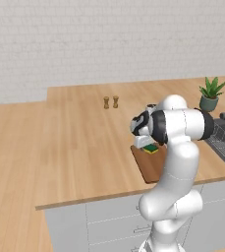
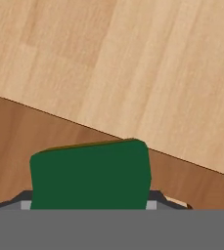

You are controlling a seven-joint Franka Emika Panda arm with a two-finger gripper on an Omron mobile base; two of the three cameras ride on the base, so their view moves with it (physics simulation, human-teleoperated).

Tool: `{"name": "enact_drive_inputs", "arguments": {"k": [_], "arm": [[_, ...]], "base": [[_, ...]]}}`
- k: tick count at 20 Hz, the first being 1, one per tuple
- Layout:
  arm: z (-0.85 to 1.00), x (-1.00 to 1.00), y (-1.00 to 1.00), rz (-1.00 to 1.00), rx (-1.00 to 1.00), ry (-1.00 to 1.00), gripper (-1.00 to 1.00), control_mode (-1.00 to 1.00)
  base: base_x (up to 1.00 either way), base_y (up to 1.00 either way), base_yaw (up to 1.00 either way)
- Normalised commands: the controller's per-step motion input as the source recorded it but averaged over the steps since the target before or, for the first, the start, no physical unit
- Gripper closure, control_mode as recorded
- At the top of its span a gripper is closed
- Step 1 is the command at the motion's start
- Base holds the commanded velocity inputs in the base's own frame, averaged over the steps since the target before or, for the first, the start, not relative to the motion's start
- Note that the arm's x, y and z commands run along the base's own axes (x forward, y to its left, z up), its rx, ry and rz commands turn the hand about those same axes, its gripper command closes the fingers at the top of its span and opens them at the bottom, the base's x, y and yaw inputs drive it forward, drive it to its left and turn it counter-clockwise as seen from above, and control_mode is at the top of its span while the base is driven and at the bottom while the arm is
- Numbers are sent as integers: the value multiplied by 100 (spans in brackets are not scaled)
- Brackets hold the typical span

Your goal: Pick up the sponge from the counter and clean the cutting board by briefly scrubbing or pressing down on the cutting board. Once finished, release the sponge.

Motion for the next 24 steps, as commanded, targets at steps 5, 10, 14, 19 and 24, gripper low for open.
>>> {"name": "enact_drive_inputs", "arguments": {"k": [5,10,14,19,24], "arm": [[-50,-19,-64,0,0,0,100,-100],[-36,-23,-79,0,0,0,100,-100],[-49,-47,-85,0,0,-1,100,-100],[-89,-86,-61,0,0,2,100,-100],[-99,-100,-38,0,0,3,100,-100]], "base": [[0,0,0],[0,0,0],[0,0,0],[0,0,0],[0,0,0]]}}
